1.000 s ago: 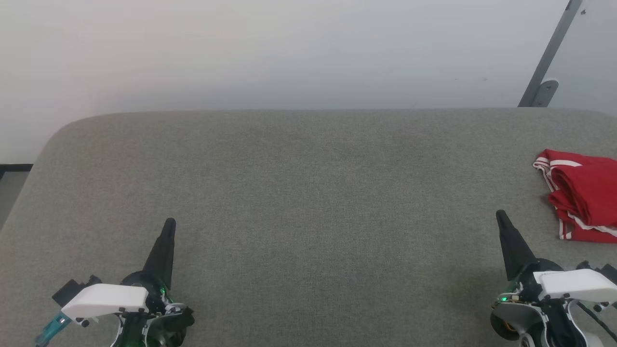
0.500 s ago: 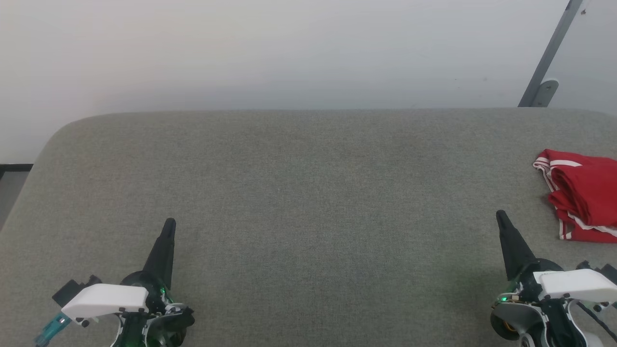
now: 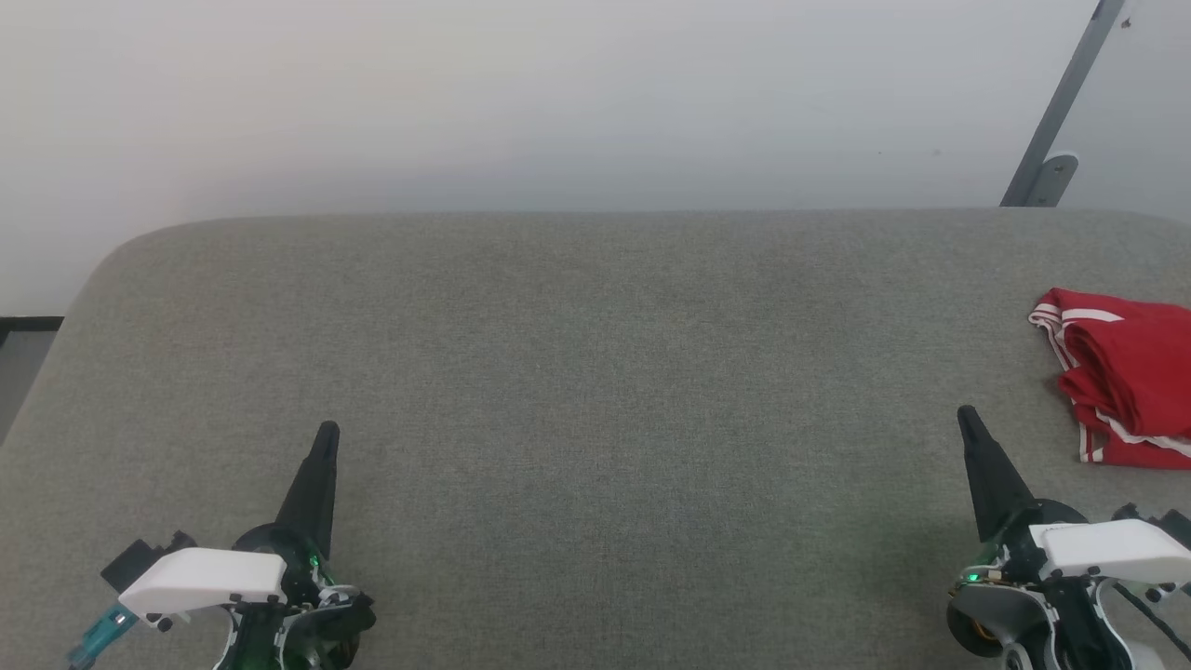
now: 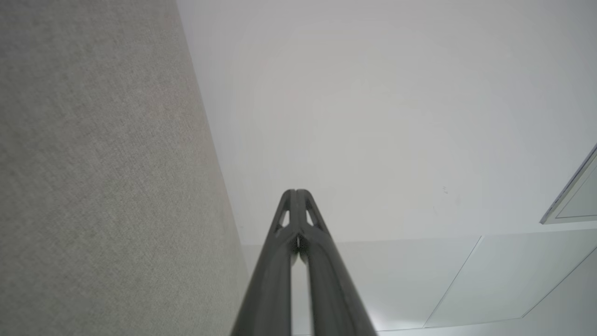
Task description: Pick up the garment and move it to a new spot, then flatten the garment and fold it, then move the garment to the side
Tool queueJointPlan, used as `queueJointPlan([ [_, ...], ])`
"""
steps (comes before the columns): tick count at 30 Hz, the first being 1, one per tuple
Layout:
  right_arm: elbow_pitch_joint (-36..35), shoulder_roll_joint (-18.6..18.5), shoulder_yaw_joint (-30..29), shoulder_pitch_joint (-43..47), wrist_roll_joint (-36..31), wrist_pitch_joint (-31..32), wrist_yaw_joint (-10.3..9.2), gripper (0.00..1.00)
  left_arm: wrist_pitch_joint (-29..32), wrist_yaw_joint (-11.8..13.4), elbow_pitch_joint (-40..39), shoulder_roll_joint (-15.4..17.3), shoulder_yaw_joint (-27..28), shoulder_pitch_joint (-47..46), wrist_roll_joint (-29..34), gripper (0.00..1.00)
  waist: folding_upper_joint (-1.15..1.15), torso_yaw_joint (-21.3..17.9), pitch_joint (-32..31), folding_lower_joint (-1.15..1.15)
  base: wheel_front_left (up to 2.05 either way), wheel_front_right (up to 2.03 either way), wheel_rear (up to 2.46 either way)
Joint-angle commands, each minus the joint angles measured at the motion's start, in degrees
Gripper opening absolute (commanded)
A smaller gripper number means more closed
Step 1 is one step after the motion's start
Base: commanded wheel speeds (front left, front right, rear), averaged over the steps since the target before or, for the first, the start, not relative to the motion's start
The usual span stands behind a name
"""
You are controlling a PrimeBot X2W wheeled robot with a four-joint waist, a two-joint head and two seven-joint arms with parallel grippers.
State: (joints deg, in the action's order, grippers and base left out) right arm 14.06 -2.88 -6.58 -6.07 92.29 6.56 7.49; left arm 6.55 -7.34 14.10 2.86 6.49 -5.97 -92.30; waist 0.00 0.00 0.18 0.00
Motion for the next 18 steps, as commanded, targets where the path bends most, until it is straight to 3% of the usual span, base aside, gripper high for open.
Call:
queueJointPlan([
  [1,-0.1,0.2,0.0,-0.3,0.2,0.1,0.00,0.00,0.2,-0.3,0.0,-0.1,0.0,-0.7,-0.2,0.00,0.00,0.0,0.0,0.00,0.00,0.00,0.00],
  [18,-0.1,0.2,0.0,-0.3,0.2,0.1,0.00,0.00,0.2,-0.3,0.0,-0.1,0.0,-0.7,-0.2,0.00,0.00,0.0,0.0,0.00,0.00,0.00,0.00],
])
